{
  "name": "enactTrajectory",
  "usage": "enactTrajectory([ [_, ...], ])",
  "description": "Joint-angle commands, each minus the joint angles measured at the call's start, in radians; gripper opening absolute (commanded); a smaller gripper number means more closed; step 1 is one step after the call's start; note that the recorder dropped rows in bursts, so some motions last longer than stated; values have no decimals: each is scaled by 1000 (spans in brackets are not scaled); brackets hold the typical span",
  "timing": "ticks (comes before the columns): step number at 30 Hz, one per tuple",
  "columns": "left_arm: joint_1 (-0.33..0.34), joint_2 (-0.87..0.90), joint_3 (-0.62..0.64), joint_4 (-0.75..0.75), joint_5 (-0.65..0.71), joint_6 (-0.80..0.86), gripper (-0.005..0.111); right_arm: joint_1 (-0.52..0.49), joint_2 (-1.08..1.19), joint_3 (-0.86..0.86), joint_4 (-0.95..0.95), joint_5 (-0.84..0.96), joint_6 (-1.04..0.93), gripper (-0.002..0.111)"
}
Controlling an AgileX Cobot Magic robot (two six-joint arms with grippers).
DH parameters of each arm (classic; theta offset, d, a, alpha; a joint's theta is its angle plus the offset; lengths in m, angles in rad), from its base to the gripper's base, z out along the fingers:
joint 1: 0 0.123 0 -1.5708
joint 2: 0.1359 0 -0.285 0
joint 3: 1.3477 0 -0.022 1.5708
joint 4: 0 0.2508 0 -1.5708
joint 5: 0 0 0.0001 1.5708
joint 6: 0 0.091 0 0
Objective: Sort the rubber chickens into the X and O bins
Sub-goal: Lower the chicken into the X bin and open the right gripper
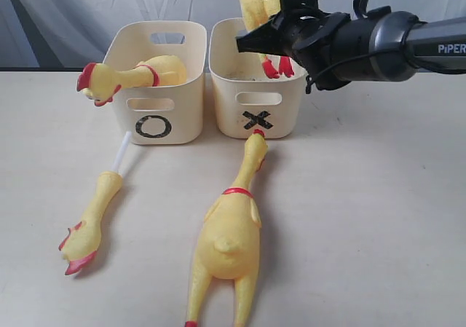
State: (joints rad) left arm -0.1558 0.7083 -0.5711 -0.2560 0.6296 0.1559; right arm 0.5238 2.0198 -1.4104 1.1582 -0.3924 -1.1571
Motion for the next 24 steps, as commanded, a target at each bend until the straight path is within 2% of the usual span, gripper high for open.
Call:
enactTrajectory([
  [1,-5,-5,5,-4,0,5,0,-5,7,-11,-8,26,-36,-1],
  [17,-5,-5,5,-4,2,9,0,-5,69,-11,6,47,-47,-1],
  [24,-5,-5,5,-4,3,11,0,-5,69,-11,11,47,-47,21],
])
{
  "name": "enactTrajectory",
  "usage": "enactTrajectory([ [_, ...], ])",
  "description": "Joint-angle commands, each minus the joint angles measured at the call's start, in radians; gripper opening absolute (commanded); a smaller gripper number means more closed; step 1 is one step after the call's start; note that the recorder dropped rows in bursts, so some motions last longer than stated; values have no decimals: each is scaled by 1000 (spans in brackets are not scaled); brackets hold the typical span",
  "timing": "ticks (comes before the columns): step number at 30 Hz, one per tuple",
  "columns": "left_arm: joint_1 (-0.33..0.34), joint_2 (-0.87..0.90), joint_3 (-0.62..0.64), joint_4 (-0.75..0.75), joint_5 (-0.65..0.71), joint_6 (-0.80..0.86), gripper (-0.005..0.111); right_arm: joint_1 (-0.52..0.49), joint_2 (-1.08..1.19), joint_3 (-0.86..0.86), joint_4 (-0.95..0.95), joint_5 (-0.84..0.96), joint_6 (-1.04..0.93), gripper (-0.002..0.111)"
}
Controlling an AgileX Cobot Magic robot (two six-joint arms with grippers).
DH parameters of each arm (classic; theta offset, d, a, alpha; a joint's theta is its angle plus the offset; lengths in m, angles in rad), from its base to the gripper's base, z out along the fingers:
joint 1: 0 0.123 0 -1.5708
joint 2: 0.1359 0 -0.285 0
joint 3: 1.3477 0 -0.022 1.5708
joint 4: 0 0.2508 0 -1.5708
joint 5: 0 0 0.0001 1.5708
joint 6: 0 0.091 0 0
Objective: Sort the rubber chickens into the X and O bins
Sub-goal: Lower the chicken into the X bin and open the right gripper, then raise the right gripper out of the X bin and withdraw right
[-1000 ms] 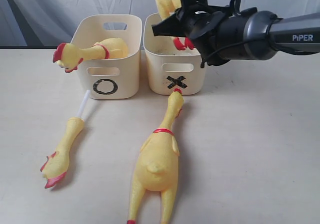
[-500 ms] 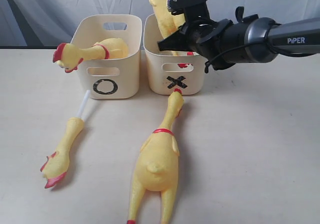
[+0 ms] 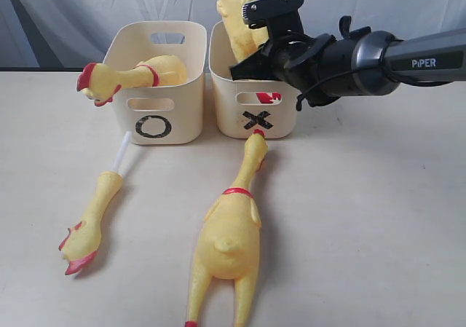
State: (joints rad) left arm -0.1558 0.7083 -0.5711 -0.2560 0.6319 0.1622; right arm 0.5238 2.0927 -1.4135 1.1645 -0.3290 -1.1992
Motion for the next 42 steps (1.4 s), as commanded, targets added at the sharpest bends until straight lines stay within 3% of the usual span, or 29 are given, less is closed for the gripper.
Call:
enactTrajectory([
  [1,-5,-5,5,-4,2,5,0,-5,-4,-8,5,-17,-4,23],
  [25,-5,-5,5,-2,3,5,0,-5,-149,-8,25,37,-4,23],
  [37,-5,-5,5,5,4,5,0,-5,-270,-8,-19,413,-4,22],
  [42,-5,-5,5,10,4,5,0,-5,-282,-8,-75,646,-4,5],
])
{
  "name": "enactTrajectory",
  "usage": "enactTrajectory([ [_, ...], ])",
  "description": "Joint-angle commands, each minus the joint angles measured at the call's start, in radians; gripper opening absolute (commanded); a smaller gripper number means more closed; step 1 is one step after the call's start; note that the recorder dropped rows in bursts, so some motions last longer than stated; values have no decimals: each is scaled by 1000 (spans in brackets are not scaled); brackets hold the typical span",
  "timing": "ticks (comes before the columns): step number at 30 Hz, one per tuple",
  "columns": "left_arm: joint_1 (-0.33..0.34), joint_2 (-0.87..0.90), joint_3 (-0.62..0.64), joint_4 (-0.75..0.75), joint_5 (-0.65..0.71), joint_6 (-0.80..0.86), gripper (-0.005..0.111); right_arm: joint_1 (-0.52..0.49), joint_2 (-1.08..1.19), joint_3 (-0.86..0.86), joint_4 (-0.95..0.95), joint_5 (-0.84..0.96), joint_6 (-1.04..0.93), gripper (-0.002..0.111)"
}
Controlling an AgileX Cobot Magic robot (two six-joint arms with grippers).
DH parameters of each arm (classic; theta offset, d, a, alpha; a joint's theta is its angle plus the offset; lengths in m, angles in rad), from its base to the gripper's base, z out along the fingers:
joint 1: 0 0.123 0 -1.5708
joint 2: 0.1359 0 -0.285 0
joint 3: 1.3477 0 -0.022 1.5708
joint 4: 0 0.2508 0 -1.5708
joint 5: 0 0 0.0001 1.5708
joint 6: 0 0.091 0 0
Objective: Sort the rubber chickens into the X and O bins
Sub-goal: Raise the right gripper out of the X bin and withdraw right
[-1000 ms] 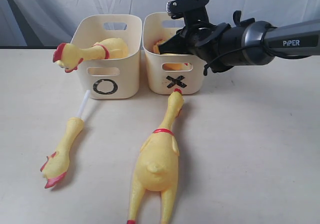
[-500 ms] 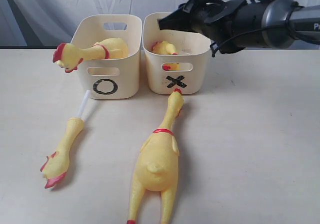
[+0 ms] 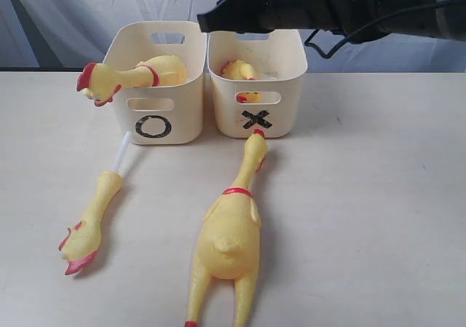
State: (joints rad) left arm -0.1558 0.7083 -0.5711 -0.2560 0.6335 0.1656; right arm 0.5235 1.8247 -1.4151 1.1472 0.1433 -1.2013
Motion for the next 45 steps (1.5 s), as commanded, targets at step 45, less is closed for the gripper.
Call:
enactTrajectory([
  [45,-5,147,5,-764,-1,623,0,-5,-18,98,-771,716,816,-1],
])
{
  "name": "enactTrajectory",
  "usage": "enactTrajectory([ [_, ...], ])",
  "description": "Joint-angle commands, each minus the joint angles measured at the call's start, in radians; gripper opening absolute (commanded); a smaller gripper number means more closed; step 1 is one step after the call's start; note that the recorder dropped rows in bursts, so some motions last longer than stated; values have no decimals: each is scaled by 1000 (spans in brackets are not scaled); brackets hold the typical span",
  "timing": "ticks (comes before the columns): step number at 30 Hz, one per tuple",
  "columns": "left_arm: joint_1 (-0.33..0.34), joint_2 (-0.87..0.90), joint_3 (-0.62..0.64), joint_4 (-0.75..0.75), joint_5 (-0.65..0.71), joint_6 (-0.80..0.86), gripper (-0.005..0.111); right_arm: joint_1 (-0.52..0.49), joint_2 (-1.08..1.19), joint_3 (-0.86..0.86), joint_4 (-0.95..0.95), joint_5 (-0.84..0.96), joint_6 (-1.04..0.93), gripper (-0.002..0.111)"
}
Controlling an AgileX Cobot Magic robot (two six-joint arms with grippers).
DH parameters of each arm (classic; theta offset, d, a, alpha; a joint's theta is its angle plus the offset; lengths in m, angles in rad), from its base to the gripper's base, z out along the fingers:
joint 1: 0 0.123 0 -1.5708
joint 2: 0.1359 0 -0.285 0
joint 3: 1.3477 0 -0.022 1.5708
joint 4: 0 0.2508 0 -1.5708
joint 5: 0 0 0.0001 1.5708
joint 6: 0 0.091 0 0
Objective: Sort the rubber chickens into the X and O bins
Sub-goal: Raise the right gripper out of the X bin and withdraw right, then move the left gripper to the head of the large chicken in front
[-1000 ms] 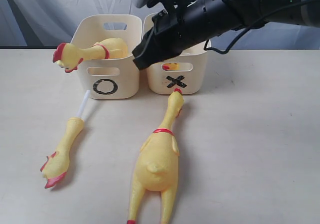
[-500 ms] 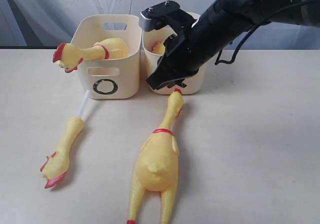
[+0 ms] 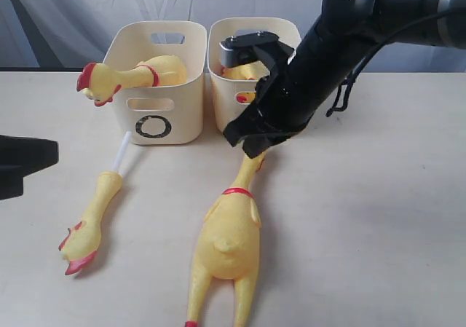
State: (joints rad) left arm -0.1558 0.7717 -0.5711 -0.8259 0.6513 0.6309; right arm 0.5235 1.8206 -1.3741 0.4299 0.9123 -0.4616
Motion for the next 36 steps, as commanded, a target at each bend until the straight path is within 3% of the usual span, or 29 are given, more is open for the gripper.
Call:
enactTrajectory([
  [1,-5,112,5,-225,-24,190,0,-5,-18,80,-52,-80,76,-1],
  [11,-19,399,-76,-389,-20,389,0,-5,-81,359,49,-393,120,-1],
  [15,-99,511,-152,-392,-27,422,8,-5,-130,458,48,-498,120,-1],
  [21,-243,655,-257,-385,-161,424,36,-5,-256,552,48,-611,120,-1],
  [30,-381,867,-363,-391,-297,411,37,-5,-553,737,75,-801,122,-1],
  [36,-419,1006,-458,-391,-310,398,37,-5,-685,874,142,-874,125,-1],
])
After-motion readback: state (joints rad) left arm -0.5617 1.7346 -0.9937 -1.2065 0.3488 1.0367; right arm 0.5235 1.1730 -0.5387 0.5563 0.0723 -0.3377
